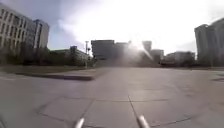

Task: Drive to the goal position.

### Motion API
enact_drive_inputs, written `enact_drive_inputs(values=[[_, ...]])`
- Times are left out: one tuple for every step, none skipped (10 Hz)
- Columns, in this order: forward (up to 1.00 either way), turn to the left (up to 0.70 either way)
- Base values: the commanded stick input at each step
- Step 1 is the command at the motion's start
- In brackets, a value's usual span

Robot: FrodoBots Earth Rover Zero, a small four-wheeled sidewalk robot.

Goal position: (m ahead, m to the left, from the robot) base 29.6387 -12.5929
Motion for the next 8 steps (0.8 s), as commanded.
enact_drive_inputs(values=[[1.00, -0.27], [1.00, -0.27], [1.00, -0.27], [1.00, -0.27], [1.00, -0.27], [1.00, -0.27], [1.00, -0.26], [1.00, -0.08]])
